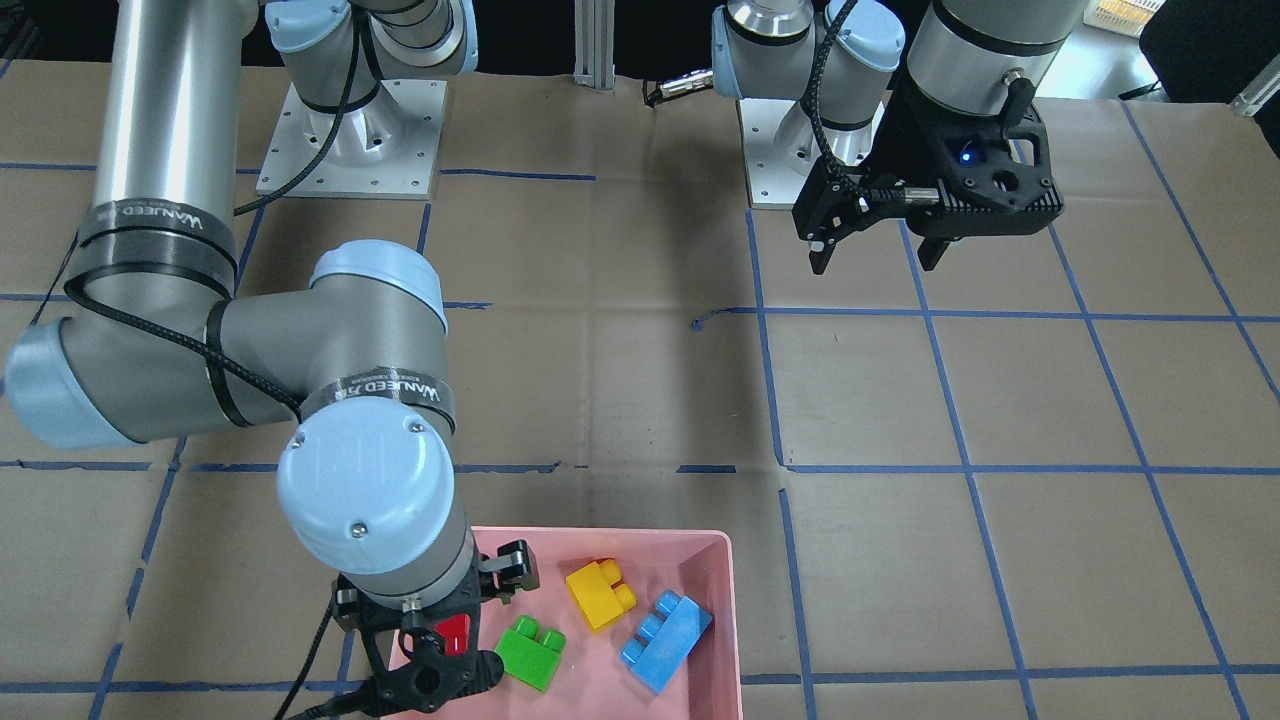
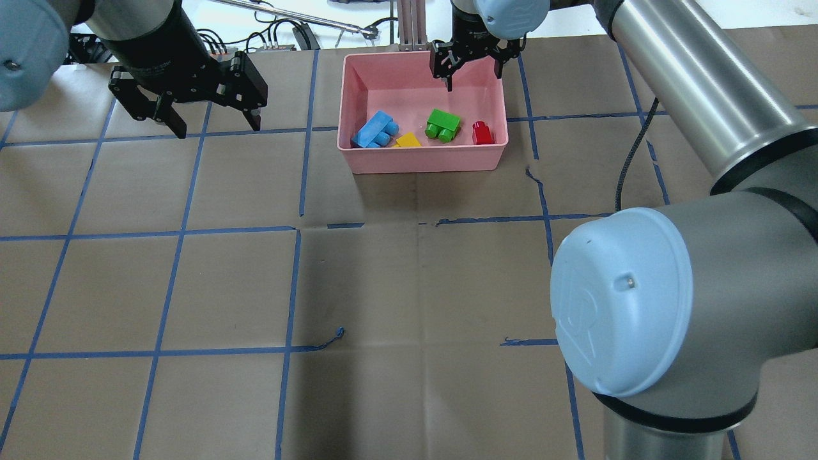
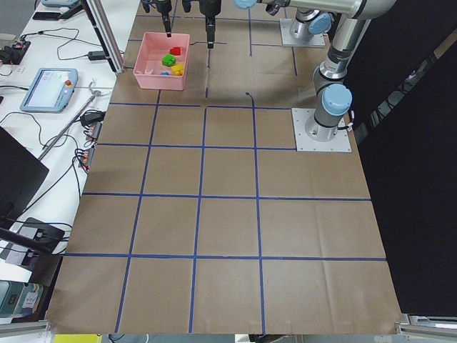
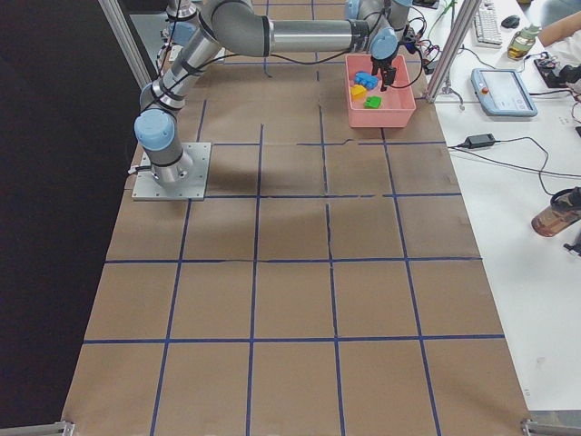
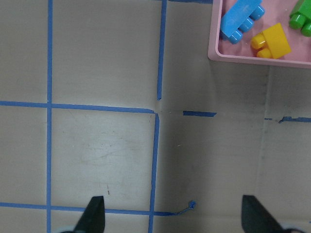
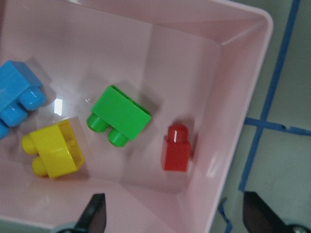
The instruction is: Put all blocks into box
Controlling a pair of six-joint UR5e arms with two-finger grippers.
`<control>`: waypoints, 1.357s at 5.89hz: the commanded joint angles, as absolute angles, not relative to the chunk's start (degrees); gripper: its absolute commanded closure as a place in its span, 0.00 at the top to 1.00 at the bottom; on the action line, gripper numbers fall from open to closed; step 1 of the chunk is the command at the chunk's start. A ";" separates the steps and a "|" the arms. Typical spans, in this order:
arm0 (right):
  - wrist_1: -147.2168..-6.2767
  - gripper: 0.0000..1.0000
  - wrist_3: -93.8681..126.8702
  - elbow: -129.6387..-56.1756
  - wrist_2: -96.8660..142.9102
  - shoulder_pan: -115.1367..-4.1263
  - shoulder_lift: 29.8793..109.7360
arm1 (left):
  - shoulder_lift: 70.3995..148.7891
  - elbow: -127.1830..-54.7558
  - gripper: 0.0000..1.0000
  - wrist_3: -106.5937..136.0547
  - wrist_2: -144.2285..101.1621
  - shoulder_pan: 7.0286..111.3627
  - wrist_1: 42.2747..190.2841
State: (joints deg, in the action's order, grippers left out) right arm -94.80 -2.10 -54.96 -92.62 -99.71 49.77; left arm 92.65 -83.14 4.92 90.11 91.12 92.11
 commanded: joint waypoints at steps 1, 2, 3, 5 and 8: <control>-92.20 0.99 -2.63 -66.11 -92.73 -95.04 60.66 | 92.38 -83.32 0.99 4.92 90.26 91.14 92.11; -92.20 0.99 -2.11 -74.97 -92.38 -93.70 69.35 | 91.76 -84.19 0.99 4.92 90.35 91.06 92.20; -92.72 0.99 -1.94 -82.63 -92.46 -93.26 77.26 | 91.76 -84.20 0.99 4.92 90.44 91.05 92.11; -86.97 0.99 0.51 -84.04 -92.81 -92.55 84.19 | 91.58 -84.37 0.99 4.92 90.53 91.05 92.20; -79.28 0.99 3.25 -79.28 -92.38 -92.90 83.50 | 91.58 -84.38 0.99 4.92 90.53 90.97 92.20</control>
State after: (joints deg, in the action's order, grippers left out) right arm -80.25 2.98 -79.55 -92.71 -92.88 83.57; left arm 91.59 -84.37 4.92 90.53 90.97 92.20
